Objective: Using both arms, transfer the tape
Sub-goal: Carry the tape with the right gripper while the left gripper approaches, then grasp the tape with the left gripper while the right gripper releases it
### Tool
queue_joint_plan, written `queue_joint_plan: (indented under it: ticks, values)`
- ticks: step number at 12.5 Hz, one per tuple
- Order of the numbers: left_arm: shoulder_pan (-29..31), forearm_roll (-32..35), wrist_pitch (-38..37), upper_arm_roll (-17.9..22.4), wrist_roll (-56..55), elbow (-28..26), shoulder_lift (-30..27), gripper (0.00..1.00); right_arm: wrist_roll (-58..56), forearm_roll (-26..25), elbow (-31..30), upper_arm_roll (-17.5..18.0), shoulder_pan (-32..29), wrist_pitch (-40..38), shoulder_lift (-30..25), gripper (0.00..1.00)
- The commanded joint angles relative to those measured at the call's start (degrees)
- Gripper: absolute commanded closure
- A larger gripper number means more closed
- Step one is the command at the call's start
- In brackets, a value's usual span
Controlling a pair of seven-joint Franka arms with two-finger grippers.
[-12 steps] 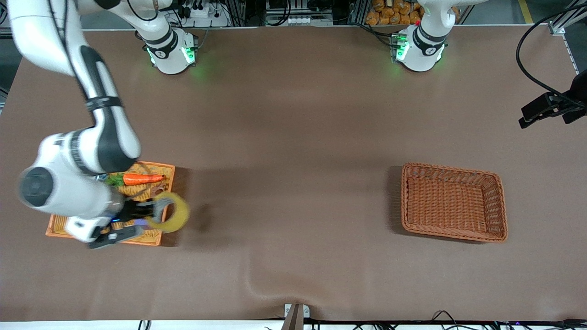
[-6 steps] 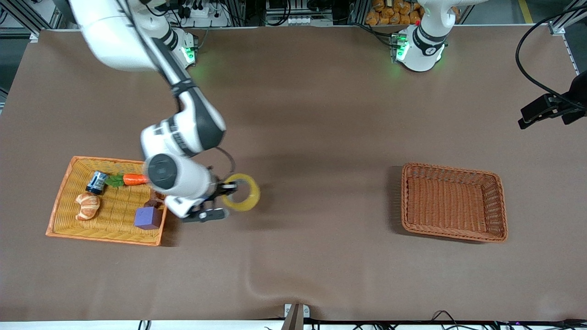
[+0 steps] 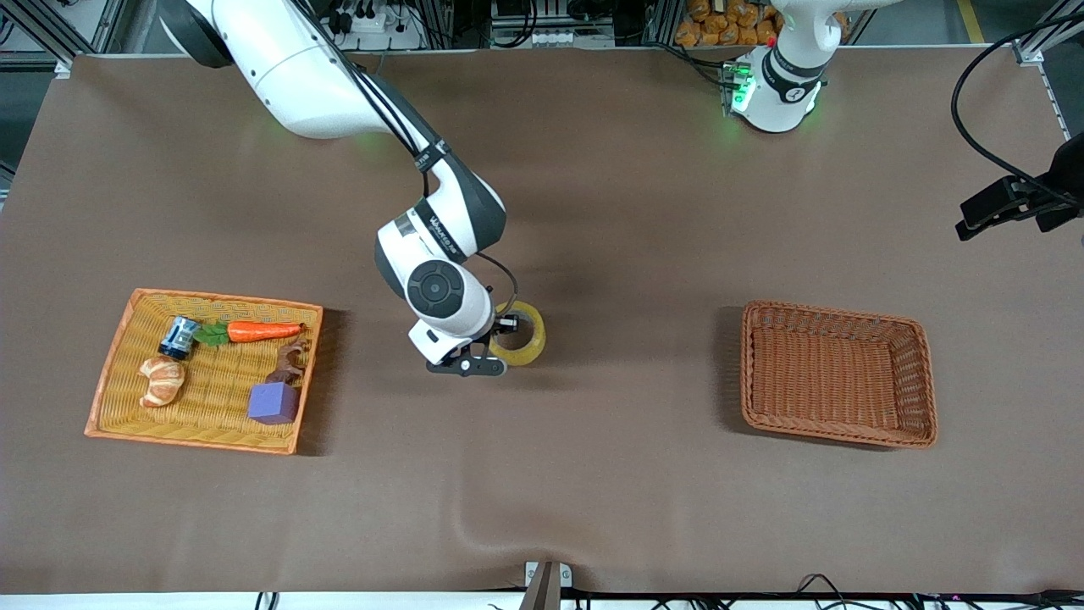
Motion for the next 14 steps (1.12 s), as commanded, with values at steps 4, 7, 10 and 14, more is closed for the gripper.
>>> queue_joint_plan:
  ticks: [4,7,10,14]
  values:
    - [0.42,-1.61,-0.22,0.01,1.23,0.39,1.95,0.0,0.63,0.07,0.95,-0.57,-0.09,-0.02,0.46,0.0]
    - [2.71,-5.82,-0.14,-0.07,1.68,0.47,2.39,0.0,0.28,0.34,1.3,-0.83,-1.41,-0.11,-0.77,0.0]
    - [-0.87,-6.54,-0.14,-1.65,0.98,0.39,4.05,0.0,-9.78,0.78,1.48,-0.57,-6.58,-0.02,-1.12,0.0]
    - [-10.54,-6.54,8.19,-2.27,0.89,1.0,11.69,0.0,-23.16,0.78,0.69,-0.74,-14.66,-0.72,-5.5,0.0]
